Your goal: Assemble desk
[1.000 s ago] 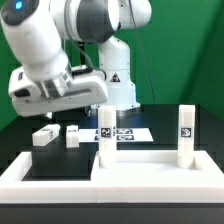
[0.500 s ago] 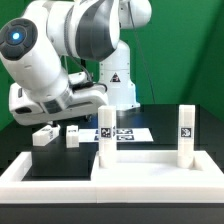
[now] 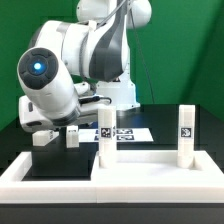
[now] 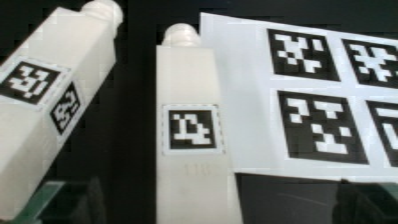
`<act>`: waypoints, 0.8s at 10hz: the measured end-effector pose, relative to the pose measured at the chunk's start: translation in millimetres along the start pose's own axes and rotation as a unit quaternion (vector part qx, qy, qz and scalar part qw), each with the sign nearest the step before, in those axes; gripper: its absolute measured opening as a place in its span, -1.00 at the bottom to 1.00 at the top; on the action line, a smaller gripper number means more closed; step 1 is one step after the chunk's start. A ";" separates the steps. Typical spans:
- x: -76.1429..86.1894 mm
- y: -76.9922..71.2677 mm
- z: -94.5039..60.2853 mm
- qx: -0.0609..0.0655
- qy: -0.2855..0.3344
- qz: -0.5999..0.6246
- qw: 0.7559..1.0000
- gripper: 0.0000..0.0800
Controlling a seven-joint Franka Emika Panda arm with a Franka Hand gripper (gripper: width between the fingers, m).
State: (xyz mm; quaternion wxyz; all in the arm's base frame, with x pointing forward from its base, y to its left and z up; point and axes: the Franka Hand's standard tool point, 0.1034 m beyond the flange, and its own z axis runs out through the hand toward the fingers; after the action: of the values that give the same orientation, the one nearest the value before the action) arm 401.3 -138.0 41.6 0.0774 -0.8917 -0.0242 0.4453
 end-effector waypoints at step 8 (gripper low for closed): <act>7.1 11.1 33.5 -0.013 -0.041 0.003 0.999 0.62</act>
Offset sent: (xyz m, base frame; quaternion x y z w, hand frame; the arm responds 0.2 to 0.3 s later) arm 0.0000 0.0000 0.0000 0.0000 0.0000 0.0000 1.0000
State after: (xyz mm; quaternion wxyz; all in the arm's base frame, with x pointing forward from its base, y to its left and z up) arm 378.5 -144.2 14.4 0.0634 -0.8736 -0.0302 0.4816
